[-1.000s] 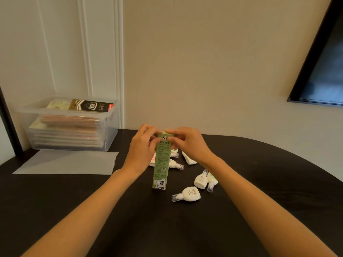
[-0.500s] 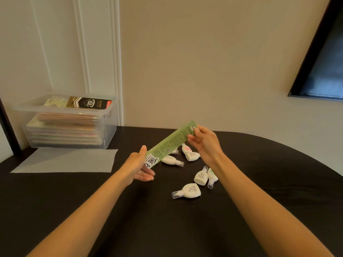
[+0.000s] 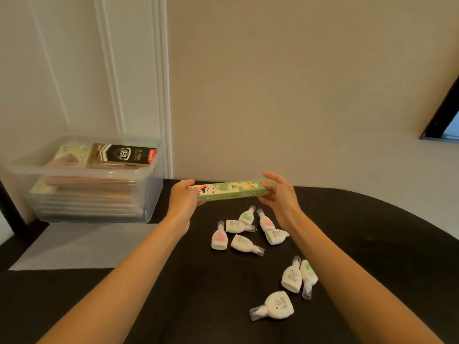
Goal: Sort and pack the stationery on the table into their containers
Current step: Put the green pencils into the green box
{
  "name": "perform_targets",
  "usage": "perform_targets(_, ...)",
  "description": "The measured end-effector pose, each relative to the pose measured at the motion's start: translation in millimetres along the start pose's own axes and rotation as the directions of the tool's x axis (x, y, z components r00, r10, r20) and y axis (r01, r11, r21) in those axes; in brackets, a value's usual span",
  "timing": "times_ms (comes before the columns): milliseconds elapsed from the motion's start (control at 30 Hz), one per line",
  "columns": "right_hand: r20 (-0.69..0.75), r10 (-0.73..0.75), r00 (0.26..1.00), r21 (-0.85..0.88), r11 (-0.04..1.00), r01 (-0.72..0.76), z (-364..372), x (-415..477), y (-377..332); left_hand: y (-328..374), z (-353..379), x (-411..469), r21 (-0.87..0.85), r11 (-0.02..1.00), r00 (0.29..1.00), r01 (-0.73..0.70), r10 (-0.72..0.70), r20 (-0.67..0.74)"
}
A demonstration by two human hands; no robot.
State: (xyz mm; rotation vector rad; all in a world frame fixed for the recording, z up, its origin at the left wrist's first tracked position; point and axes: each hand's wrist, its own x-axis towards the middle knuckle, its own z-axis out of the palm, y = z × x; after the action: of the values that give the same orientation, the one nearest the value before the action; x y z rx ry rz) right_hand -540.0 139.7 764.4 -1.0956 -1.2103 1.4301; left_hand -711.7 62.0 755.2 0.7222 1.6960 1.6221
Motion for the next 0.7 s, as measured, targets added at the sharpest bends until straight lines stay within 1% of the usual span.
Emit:
perform_targets(67, -0.003, 0.030, 1.000, -0.022, 0.999, -0.030, 7, 7, -9, 12, -2, 9, 0.027, 0.999, 0.999, -0.026, 0.026, -0.029)
perform_targets(167, -0.005, 0.120, 0.993, -0.082, 0.989, -0.120, 29, 19, -36, 47, -15, 23, 0.054, 0.998, 0.996, 0.012, -0.007, -0.087)
perform_targets(233, -0.002, 0.166, 0.986, -0.111, 0.980, -0.165, 44, 23, -49, 68, -27, 26, 0.085, 0.996, 0.996, 0.012, -0.004, -0.094)
perform_targets(300, 0.048, 0.191, 0.980, -0.149, 0.972, -0.182, 62, 29, -67, 89, -43, 36, 0.106, 0.994, 0.992, 0.034, -0.020, -0.122)
perform_targets(367, 0.129, 0.212, 0.969, -0.183, 0.965, -0.187, 88, 34, -84, 107, -66, 52, 0.119, 0.991, 0.985, 0.064, -0.044, -0.164)
perform_targets(467, 0.247, 0.228, 0.942, -0.255, 0.953, -0.164, 125, 40, -97, 120, -97, 77, 0.079, 0.991, 0.976, 0.110, -0.092, -0.199)
perform_targets(533, 0.327, 0.221, 0.919, -0.375, 0.923, -0.089, 149, 45, -99, 124, -116, 94, 0.101, 0.984, 0.967, 0.149, -0.123, -0.223)
perform_targets(600, 0.376, 0.183, 0.908, -0.497, 0.867, 0.032, 175, 50, -98, 124, -135, 115, 0.108, 0.981, 0.955, 0.163, -0.130, -0.267)
perform_targets(633, 0.400, 0.154, 0.904, -0.545, 0.833, 0.100, 192, 57, -97, 125, -146, 129, 0.115, 0.978, 0.947, 0.173, -0.134, -0.292)
perform_targets(700, 0.451, 0.084, 0.889, -0.633, 0.732, 0.252, 218, 68, -93, 128, -161, 151, 0.156, 0.965, 0.938, 0.210, -0.154, -0.311)
